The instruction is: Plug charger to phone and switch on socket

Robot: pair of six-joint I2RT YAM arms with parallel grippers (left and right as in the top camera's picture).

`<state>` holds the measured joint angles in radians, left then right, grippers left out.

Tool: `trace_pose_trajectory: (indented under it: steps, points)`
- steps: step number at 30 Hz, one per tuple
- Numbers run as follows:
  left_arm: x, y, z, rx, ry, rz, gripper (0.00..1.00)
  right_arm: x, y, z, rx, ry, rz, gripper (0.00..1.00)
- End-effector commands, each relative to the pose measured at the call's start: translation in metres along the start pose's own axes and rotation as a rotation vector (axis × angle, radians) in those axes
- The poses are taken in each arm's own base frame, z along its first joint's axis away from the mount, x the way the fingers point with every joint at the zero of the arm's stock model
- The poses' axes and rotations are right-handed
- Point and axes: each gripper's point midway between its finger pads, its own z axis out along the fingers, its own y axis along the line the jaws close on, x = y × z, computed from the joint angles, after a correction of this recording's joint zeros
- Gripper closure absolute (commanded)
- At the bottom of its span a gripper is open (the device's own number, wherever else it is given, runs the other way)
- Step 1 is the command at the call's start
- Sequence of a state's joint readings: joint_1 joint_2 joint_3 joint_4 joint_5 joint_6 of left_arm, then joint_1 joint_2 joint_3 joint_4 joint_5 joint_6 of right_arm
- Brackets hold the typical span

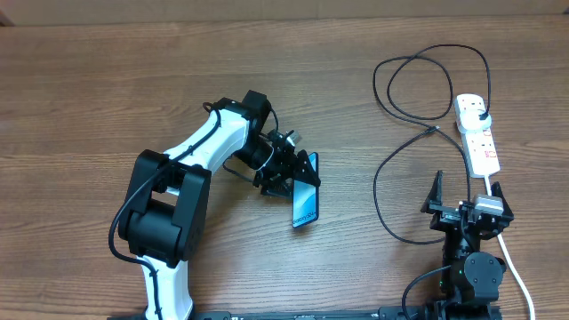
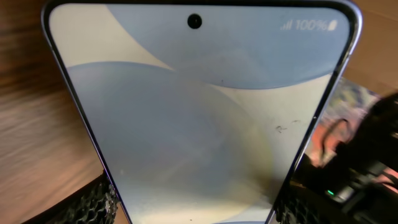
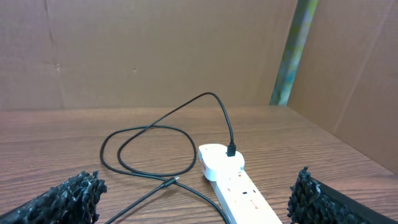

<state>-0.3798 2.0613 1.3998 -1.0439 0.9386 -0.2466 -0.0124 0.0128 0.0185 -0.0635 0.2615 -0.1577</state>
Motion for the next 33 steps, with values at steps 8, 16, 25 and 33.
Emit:
trace_pose_trajectory:
  steps: [8, 16, 25, 33]
  points:
    - [0.011, -0.059, -0.010, 0.323, 0.066, 0.086, 0.35, 0.001, 0.001, 0.000, -0.004, -0.006, -0.007, 0.00]
    - [0.012, -0.073, -0.020, 0.422, 0.074, 0.091, 0.37, 0.001, 0.001, 0.000, -0.004, -0.006, -0.007, 0.00]
    - [0.007, -0.081, -0.042, 0.540, 0.057, 0.073, 0.41, 0.001, 0.001, 0.000, -0.004, -0.006, -0.007, 0.00]
    - [-0.004, -0.075, -0.066, 0.593, 0.007, 0.052, 0.39, 0.001, 0.001, 0.000, -0.004, -0.006, -0.007, 0.00]
